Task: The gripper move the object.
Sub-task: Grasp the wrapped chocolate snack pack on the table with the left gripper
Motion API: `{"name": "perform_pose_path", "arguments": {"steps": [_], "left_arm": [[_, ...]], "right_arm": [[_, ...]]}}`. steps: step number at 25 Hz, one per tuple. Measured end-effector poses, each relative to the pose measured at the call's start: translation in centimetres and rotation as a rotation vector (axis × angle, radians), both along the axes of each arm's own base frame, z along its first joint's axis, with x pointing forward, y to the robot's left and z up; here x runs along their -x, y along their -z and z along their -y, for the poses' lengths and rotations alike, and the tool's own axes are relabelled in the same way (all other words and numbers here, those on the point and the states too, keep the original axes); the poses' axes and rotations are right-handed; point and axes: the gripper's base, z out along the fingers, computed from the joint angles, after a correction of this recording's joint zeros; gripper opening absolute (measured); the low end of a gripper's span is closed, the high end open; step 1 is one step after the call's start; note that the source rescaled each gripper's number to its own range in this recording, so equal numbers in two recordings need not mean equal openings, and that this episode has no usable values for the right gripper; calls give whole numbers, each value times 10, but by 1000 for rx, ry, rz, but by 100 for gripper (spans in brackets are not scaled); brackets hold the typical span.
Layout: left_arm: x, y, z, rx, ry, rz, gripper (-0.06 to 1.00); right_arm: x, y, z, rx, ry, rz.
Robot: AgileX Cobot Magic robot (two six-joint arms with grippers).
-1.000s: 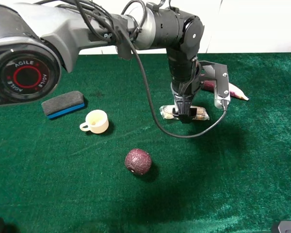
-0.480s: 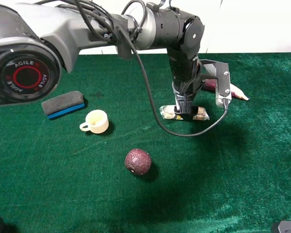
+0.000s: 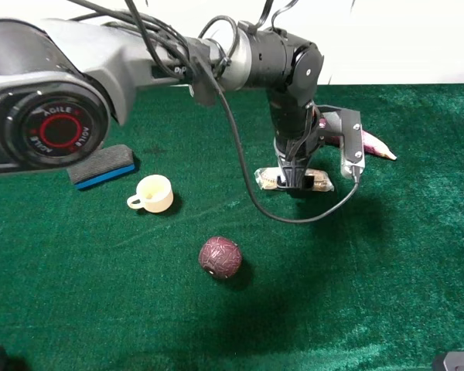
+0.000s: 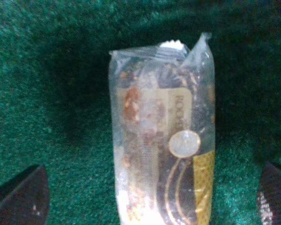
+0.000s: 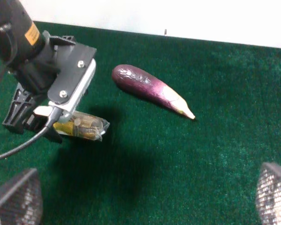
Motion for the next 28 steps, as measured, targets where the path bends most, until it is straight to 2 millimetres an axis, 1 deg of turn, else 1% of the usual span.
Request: {"name": "perform_pose_path", "arguments": {"steps": [4,14,18,20,22,26,28], "left_arm": [[0,8,0,-11,0,-9,86],[0,11,0,-12,-1,-10,85],[0,15,0,-18,-1,-15,81],[0,15,0,-18,-2,-16,73],[0,15,0,-19,-2,-17,61],[1,15,-1,-26,0,-23,26],[1,15,-1,-32,0,-28,7]], "right_arm": [[0,0,0,0,0,0],[0,0,0,0,0,0],[0,0,0,0,0,0],[0,0,0,0,0,0],[0,0,0,0,0,0],[0,0,0,0,0,0],[0,0,0,0,0,0]]}}
